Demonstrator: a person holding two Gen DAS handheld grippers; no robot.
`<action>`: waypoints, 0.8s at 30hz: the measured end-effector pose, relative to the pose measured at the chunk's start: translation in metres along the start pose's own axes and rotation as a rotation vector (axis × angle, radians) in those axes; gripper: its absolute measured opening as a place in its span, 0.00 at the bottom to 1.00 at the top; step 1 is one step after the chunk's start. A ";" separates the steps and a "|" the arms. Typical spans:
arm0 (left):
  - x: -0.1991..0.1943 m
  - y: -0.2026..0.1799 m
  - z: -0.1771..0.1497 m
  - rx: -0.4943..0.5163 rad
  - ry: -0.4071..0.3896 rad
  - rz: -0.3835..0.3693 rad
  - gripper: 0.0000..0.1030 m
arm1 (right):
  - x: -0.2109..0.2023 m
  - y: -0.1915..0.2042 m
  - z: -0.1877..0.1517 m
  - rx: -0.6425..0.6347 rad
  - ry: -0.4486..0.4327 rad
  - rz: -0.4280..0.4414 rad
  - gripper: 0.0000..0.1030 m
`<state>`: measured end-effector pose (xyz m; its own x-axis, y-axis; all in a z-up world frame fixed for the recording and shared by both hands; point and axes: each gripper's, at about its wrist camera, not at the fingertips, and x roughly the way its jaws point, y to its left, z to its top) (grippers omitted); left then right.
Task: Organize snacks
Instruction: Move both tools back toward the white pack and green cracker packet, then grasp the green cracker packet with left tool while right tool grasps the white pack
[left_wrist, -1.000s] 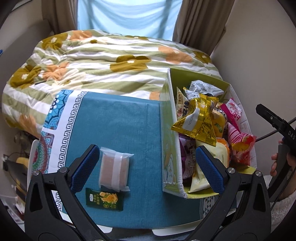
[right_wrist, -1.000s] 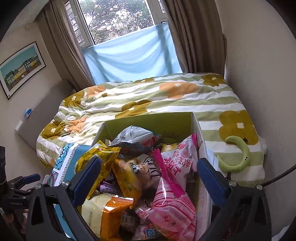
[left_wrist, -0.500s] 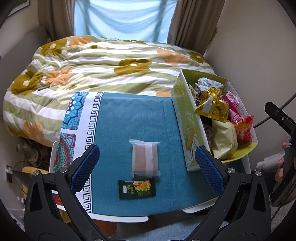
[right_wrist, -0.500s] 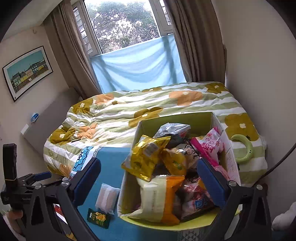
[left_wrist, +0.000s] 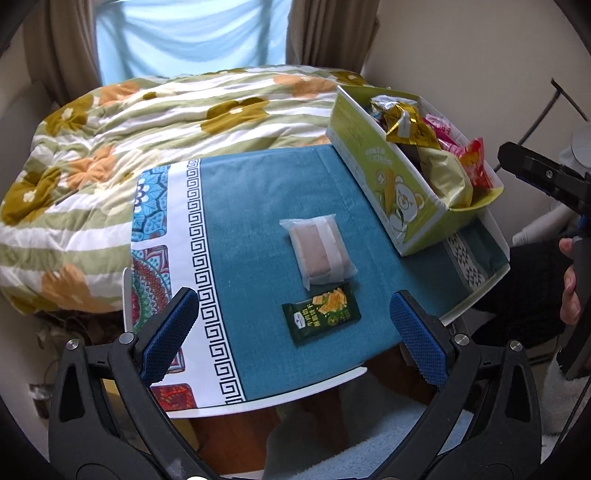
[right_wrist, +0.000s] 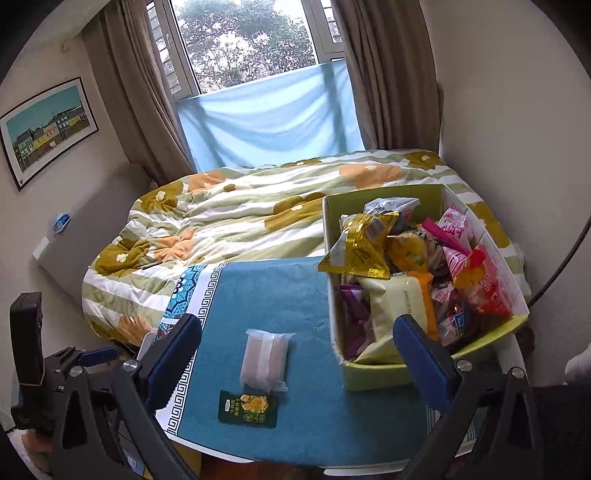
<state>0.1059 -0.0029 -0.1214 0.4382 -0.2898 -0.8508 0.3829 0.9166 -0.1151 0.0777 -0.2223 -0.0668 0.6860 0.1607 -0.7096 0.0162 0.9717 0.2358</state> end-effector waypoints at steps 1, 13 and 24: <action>0.003 -0.001 -0.004 0.034 0.006 -0.014 0.99 | 0.001 0.005 -0.005 0.003 0.006 -0.007 1.00; 0.098 -0.033 -0.030 0.413 0.136 -0.108 0.85 | 0.051 0.027 -0.070 0.030 0.147 -0.077 1.00; 0.164 -0.047 -0.046 0.603 0.224 -0.105 0.73 | 0.108 -0.006 -0.110 0.116 0.265 -0.090 1.00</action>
<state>0.1220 -0.0805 -0.2789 0.2186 -0.2449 -0.9446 0.8323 0.5521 0.0495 0.0711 -0.1921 -0.2180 0.4644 0.1297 -0.8761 0.1619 0.9601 0.2279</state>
